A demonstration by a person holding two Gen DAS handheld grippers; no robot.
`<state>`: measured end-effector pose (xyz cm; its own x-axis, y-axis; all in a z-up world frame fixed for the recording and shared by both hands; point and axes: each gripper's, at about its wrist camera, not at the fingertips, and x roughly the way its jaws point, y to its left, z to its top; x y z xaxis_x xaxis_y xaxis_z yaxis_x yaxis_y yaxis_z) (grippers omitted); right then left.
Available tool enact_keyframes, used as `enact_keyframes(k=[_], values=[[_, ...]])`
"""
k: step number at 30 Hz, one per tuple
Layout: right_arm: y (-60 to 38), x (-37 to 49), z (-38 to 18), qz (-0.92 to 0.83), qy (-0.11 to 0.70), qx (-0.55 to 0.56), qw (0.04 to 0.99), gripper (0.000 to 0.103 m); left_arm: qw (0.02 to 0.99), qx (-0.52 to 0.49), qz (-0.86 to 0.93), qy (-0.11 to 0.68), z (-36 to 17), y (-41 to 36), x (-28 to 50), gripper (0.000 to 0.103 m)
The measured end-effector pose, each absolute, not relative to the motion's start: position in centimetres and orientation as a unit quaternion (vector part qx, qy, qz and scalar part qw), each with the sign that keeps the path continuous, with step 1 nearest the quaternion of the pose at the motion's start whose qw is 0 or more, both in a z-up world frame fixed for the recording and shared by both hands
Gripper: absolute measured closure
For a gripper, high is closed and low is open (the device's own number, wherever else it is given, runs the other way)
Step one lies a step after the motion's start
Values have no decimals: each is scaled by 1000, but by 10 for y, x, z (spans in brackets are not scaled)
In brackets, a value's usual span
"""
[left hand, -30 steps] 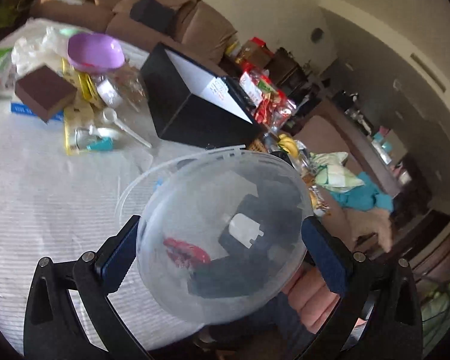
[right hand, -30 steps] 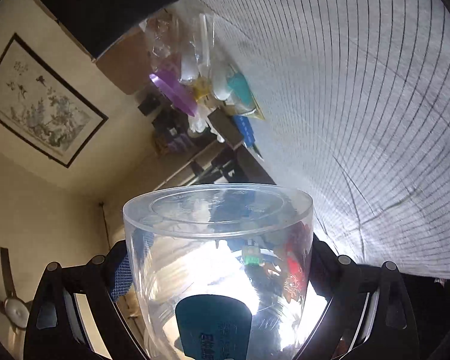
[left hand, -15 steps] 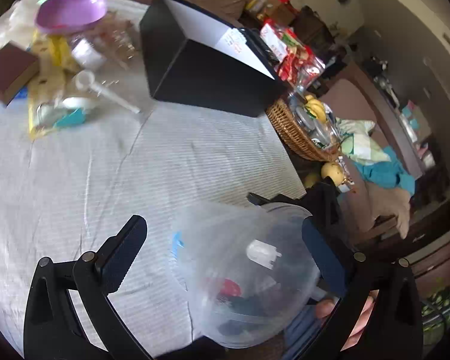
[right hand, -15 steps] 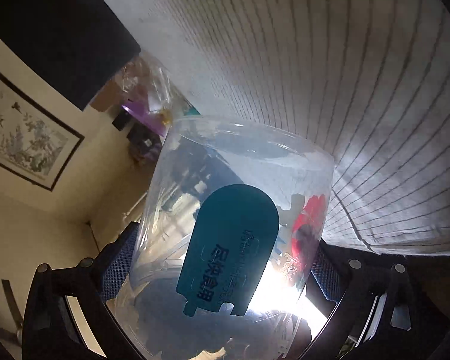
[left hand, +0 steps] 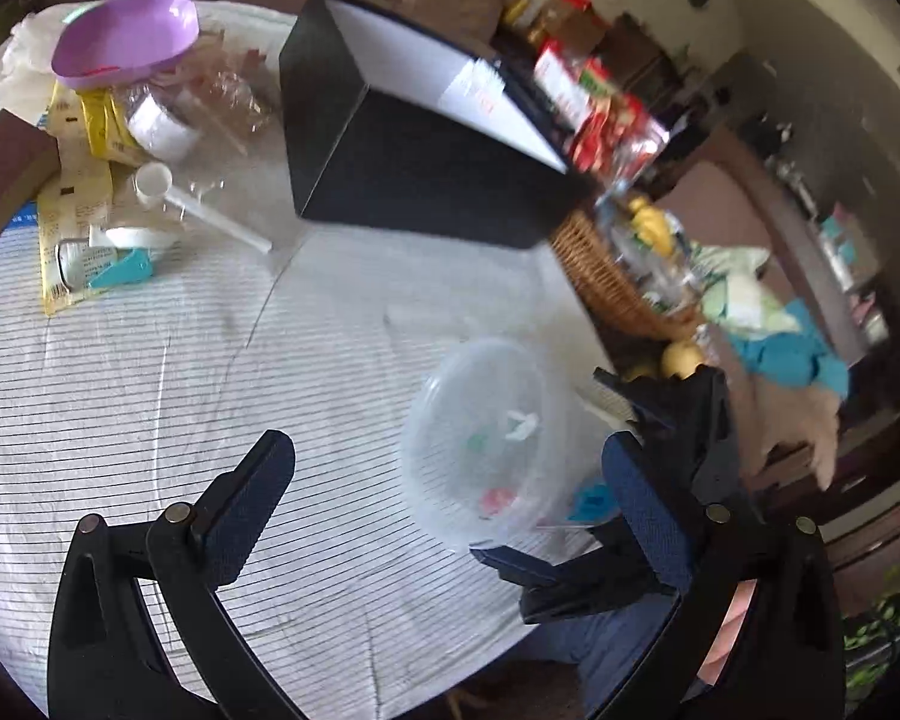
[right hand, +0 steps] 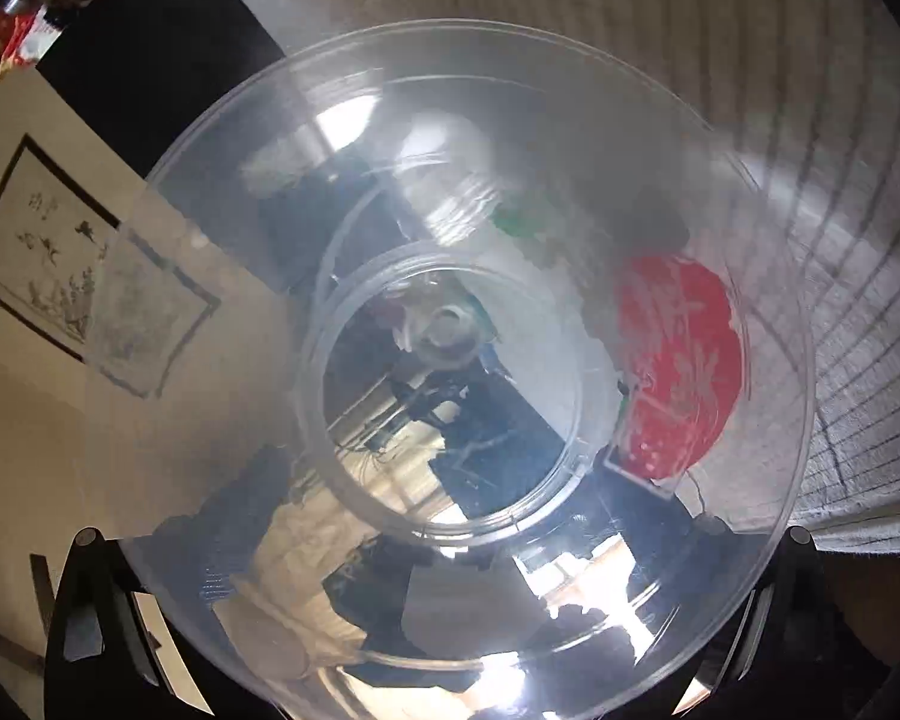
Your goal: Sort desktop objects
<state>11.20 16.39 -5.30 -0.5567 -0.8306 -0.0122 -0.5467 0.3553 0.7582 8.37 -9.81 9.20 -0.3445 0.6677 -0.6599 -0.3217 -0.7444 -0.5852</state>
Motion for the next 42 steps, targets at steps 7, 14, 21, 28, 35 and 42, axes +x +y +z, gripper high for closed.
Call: enact_keyframes(k=[7, 14, 21, 28, 35, 42], values=[[173, 96, 29, -477, -622, 538, 311, 0, 326, -502, 769, -224, 88, -106, 98, 0], [198, 56, 146, -782, -176, 535, 268, 0, 321, -540, 709, -320, 44, -98, 102, 0], [144, 82, 99, -807, 177, 484, 288, 0, 327, -542, 662, -402, 32, -83, 102, 0], [106, 71, 42, -758, 243, 521, 309, 0, 314, -544, 650, -428, 15, -72, 82, 0], [102, 74, 26, -766, 165, 543, 302, 5, 305, -556, 662, -398, 4, -58, 59, 0], [94, 104, 47, -794, 96, 491, 345, 9, 327, -523, 705, -349, 39, -73, 52, 0]])
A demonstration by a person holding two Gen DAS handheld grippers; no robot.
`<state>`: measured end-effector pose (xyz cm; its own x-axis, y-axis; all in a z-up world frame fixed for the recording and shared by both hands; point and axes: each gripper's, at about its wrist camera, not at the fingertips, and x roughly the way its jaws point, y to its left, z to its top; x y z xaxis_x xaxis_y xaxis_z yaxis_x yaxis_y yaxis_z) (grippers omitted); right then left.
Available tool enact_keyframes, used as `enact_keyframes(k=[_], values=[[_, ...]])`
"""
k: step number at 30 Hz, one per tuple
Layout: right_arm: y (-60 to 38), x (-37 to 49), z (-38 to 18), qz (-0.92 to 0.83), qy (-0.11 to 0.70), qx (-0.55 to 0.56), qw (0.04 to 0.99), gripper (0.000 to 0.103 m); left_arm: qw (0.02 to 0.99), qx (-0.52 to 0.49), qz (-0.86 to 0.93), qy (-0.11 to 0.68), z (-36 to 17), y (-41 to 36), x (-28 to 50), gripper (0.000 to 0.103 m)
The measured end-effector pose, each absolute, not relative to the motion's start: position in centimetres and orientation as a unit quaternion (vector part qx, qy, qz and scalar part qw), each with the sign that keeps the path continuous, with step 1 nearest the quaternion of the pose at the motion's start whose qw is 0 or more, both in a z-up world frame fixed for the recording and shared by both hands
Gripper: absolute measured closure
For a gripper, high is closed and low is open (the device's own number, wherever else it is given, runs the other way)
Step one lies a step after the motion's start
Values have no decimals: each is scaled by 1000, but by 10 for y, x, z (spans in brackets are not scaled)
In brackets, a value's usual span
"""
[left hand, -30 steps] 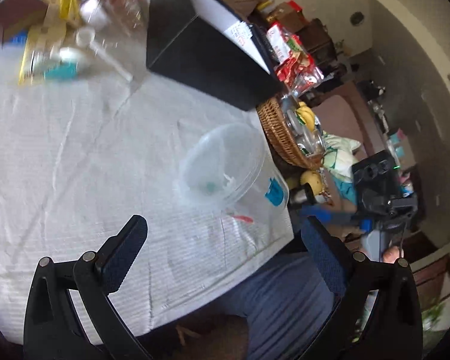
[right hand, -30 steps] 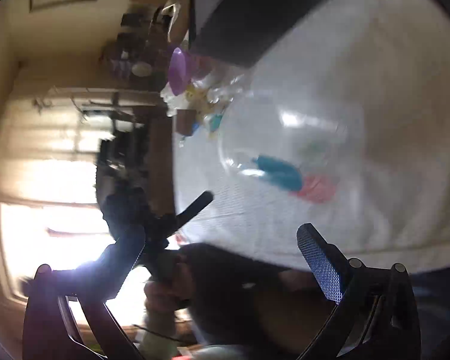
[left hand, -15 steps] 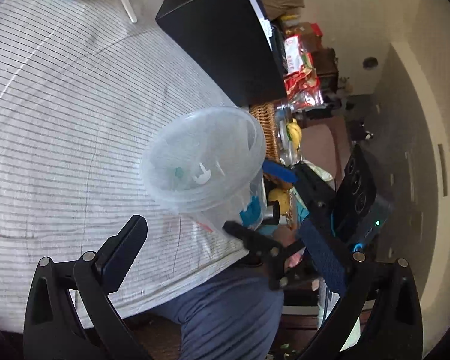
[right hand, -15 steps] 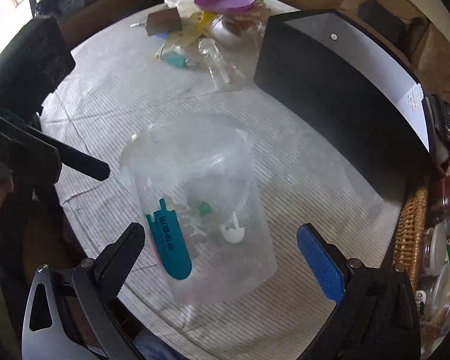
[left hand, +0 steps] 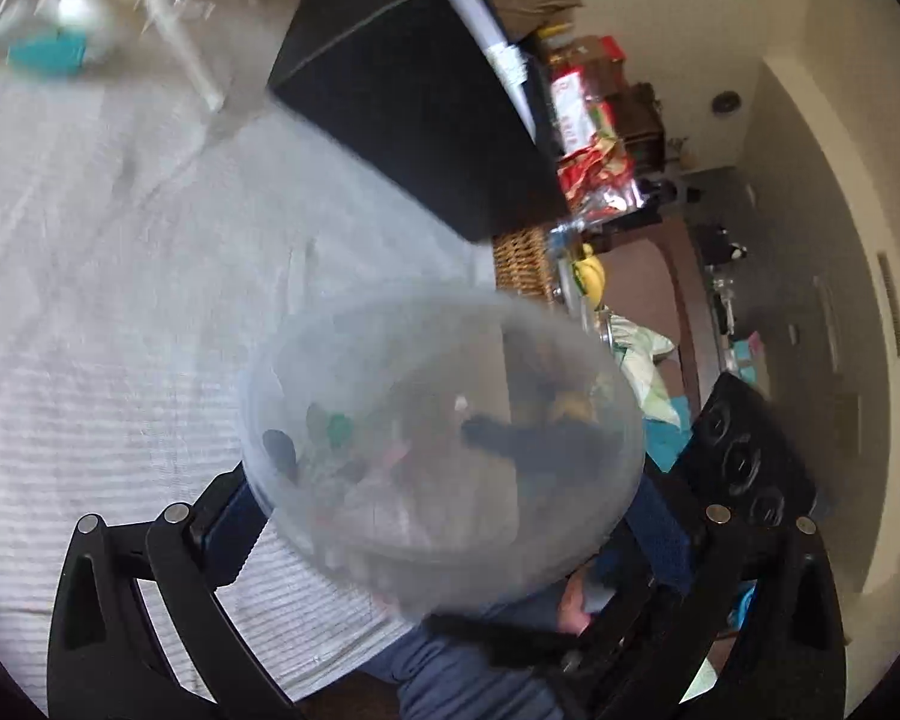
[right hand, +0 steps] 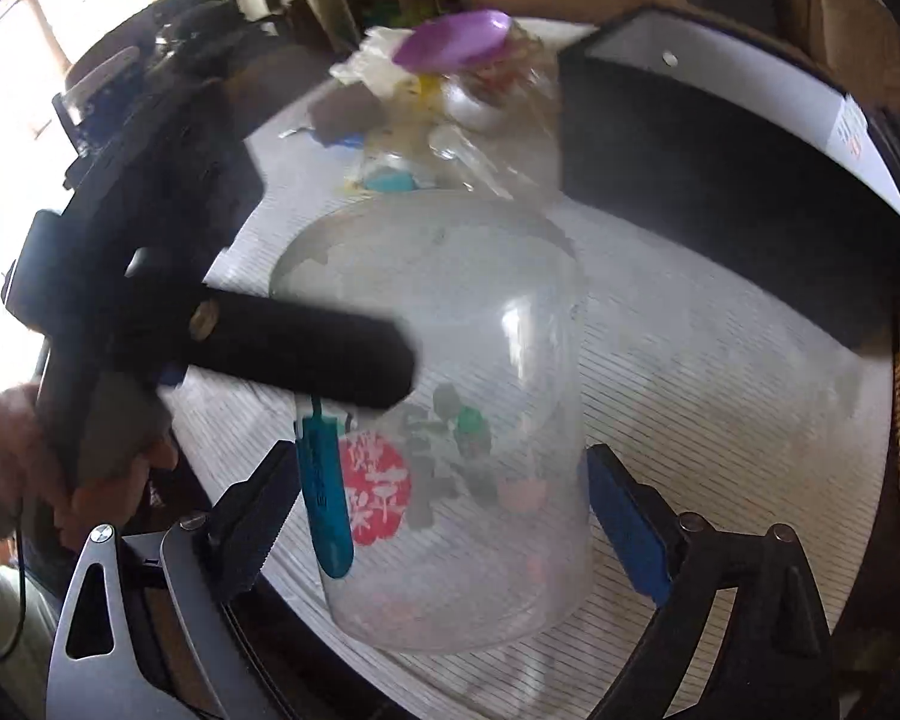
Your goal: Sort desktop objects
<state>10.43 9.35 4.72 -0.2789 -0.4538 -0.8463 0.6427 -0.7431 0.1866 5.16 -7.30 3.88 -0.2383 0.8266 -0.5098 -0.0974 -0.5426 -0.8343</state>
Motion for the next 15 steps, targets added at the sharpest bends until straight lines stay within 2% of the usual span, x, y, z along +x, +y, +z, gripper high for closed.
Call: enact_keyframes(k=[5, 9, 12, 15], values=[[80, 125, 58, -825, 88, 429, 358, 9, 353, -487, 756, -257, 83, -78, 59, 0], [74, 134, 61, -843, 101, 387, 361, 8, 357, -438, 811, -152, 110, -69, 84, 0], [67, 132, 45, -838, 116, 420, 328, 8, 357, -453, 811, -98, 100, -61, 104, 0], [77, 136, 33, -825, 60, 455, 330, 8, 371, -471, 794, -97, 84, -57, 119, 0]])
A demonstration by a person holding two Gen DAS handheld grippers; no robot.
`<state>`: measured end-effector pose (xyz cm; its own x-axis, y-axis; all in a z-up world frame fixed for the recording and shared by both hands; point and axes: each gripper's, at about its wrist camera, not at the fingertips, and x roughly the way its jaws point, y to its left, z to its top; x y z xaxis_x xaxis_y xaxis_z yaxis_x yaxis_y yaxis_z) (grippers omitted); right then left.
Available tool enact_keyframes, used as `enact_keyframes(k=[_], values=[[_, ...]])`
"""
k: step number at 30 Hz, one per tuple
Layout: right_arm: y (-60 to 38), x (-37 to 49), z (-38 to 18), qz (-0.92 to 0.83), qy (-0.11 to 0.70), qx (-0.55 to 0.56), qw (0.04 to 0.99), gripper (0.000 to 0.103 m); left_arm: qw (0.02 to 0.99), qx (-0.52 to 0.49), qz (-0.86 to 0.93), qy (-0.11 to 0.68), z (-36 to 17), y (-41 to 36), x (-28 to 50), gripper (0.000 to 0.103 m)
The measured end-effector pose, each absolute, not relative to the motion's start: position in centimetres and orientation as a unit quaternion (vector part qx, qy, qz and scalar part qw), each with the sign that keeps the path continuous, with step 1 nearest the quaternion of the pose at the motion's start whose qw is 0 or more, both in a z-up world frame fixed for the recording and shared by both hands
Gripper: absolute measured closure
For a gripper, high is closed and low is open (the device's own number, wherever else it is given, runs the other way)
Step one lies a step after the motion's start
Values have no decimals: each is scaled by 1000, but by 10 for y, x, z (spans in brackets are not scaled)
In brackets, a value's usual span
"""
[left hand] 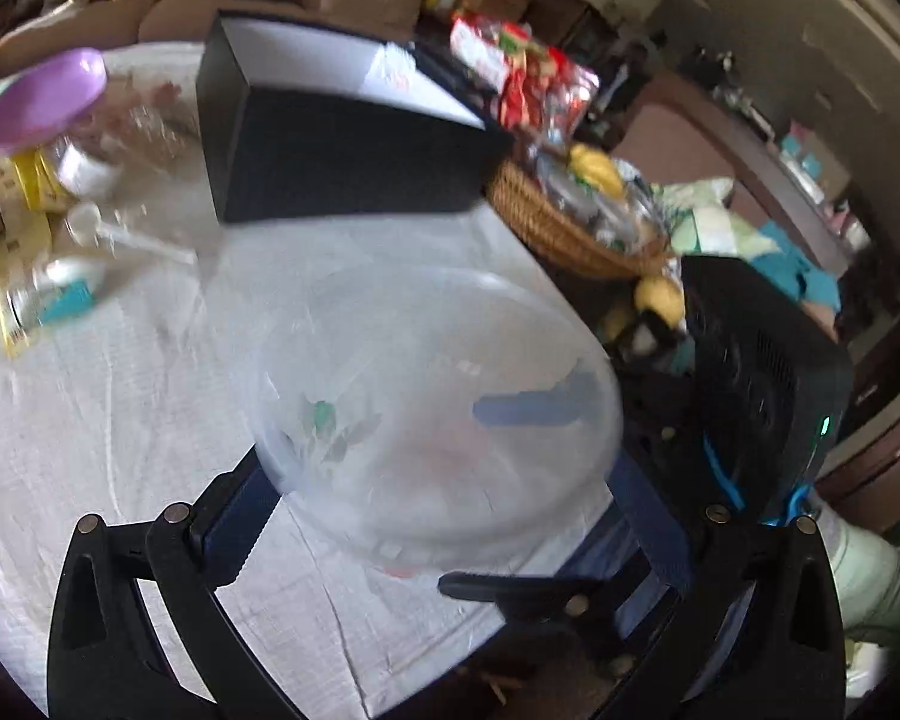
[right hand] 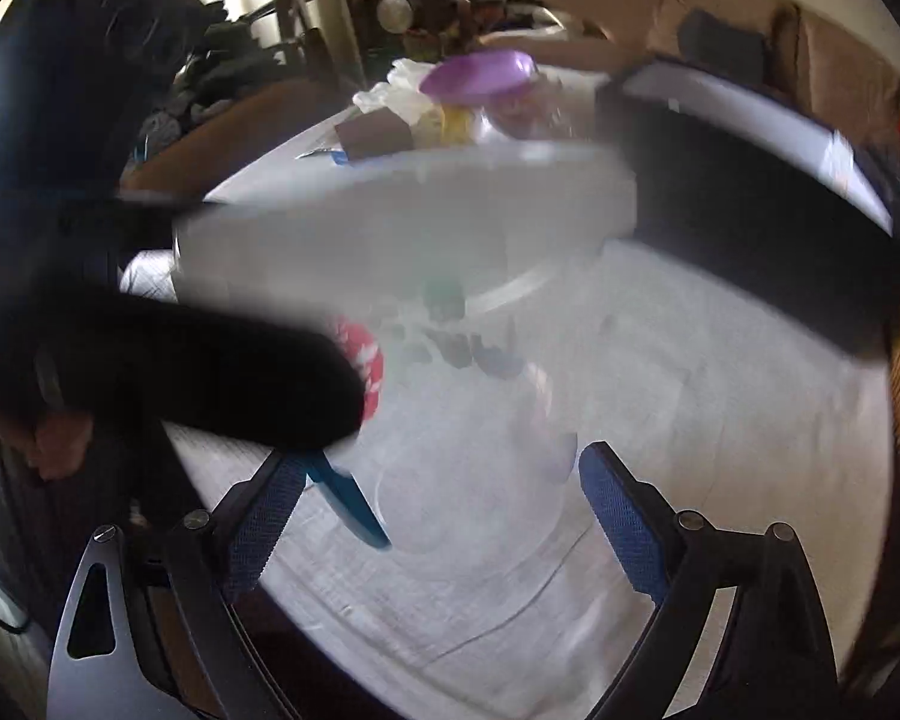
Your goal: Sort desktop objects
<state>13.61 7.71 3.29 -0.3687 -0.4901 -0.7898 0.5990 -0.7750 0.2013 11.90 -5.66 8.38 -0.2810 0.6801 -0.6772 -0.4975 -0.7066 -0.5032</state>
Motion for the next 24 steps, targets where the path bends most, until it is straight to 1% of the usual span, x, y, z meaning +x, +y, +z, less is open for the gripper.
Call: enact_keyframes(k=[4, 7, 12, 14, 17, 19, 21, 24], values=[[94, 148, 31, -826, 32, 478, 297, 7, 382, -476, 785, -107, 74, -48, 133, 0], [112, 159, 42, -840, 12, 461, 285, 7, 396, -477, 776, -119, 73, -45, 136, 0], [134, 170, 56, -843, 8, 459, 281, 6, 418, -479, 759, -136, 77, -65, 153, 0], [144, 173, 58, -836, -15, 466, 290, 6, 412, -477, 762, -149, 79, -81, 156, 0], [163, 182, 65, -834, -65, 460, 298, 6, 404, -470, 766, -170, 85, -97, 146, 0], [160, 182, 70, -838, -58, 453, 300, 6, 403, -465, 770, -170, 91, -100, 136, 0], [156, 182, 74, -839, -55, 450, 302, 6, 405, -466, 763, -190, 94, -100, 122, 0], [163, 179, 78, -829, -128, 444, 315, 6, 412, -467, 748, -227, 95, -99, 106, 0]])
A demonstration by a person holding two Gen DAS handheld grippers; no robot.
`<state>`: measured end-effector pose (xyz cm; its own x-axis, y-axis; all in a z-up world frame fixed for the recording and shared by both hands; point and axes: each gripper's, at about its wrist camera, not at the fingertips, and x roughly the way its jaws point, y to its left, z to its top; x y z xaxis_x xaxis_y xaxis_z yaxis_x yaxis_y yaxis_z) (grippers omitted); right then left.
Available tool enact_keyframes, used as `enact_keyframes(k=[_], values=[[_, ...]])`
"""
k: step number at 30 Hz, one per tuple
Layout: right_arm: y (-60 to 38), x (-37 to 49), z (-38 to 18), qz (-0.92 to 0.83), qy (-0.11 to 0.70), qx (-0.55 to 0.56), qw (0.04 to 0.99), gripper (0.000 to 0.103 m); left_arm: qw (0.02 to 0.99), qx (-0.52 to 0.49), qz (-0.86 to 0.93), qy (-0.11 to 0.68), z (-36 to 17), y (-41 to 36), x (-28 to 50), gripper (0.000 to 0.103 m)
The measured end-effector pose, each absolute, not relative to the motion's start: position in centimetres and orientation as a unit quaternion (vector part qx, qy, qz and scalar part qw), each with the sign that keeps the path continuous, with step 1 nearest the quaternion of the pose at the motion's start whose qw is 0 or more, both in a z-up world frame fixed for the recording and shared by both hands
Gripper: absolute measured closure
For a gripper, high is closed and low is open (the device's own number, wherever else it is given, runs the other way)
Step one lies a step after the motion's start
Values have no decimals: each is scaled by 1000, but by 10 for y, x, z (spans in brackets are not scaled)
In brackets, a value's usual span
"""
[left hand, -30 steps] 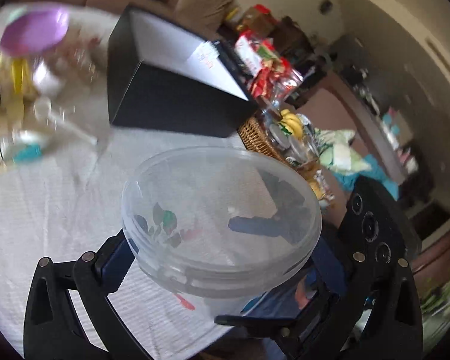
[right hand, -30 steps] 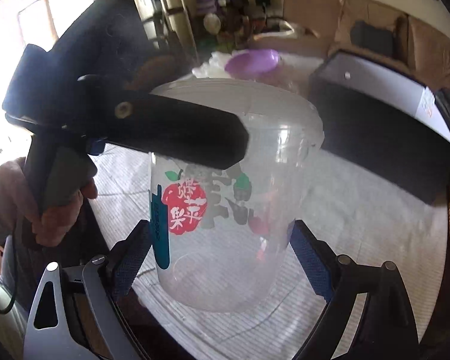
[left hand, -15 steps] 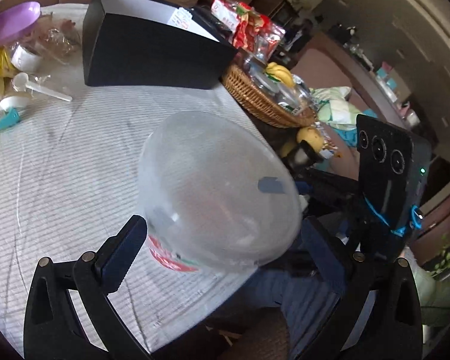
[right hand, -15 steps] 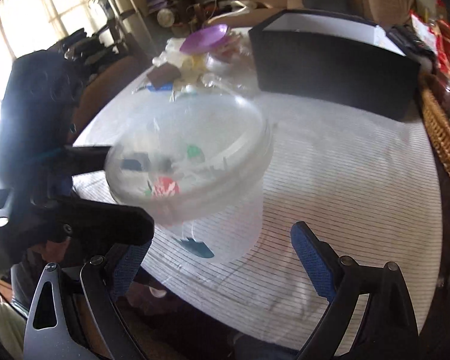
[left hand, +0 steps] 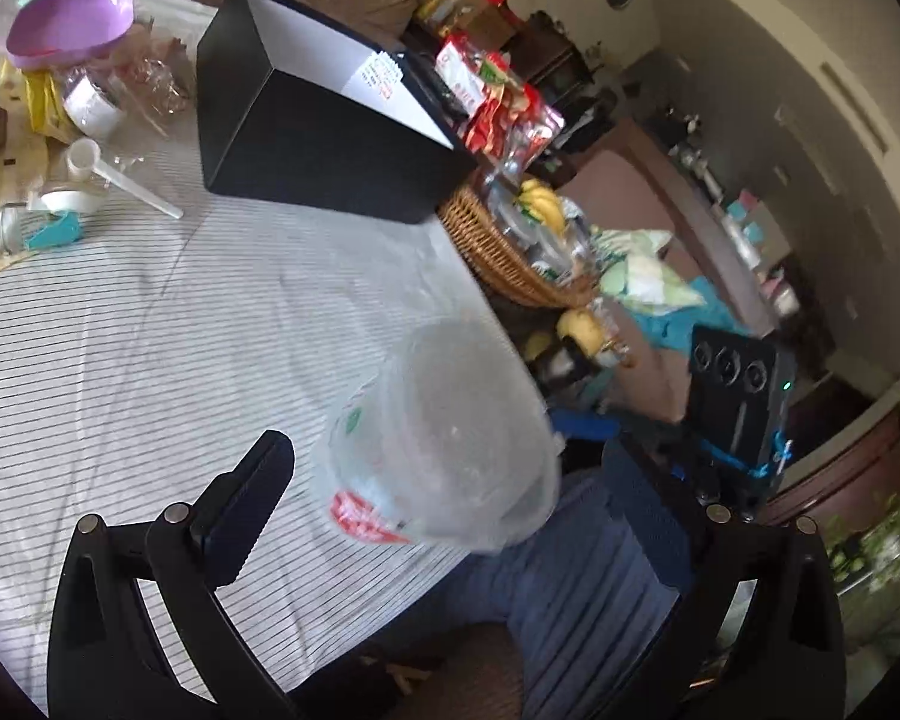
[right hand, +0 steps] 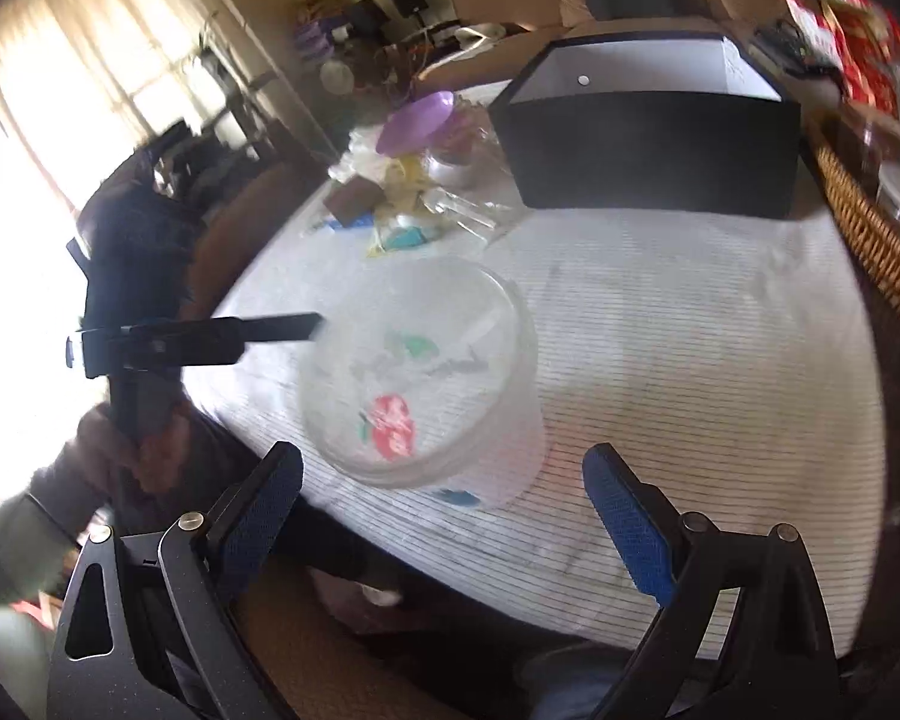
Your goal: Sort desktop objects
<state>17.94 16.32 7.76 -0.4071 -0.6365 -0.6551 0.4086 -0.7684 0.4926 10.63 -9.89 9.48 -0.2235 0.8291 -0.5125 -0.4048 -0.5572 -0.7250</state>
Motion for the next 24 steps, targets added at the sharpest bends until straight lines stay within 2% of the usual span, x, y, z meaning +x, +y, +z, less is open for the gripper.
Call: enact_keyframes(k=[2, 4, 8, 10, 17, 21, 24], values=[[173, 174, 77, -821, -191, 440, 310, 6, 415, -473, 738, -244, 94, -95, 99, 0], [175, 173, 81, -829, -201, 428, 299, 8, 423, -472, 732, -251, 93, -92, 96, 0], [153, 189, 89, -864, -47, 422, 270, 6, 411, -478, 742, -228, 95, -89, 88, 0], [141, 196, 83, -864, -8, 425, 271, 6, 410, -482, 739, -231, 94, -85, 80, 0], [102, 190, 48, -868, 6, 430, 248, 4, 429, -511, 701, -252, 77, -54, 64, 0], [85, 185, 53, -882, 45, 405, 238, 6, 439, -508, 703, -234, 79, -41, 68, 0], [83, 181, 66, -891, 67, 385, 232, 7, 447, -497, 700, -251, 88, -44, 65, 0]])
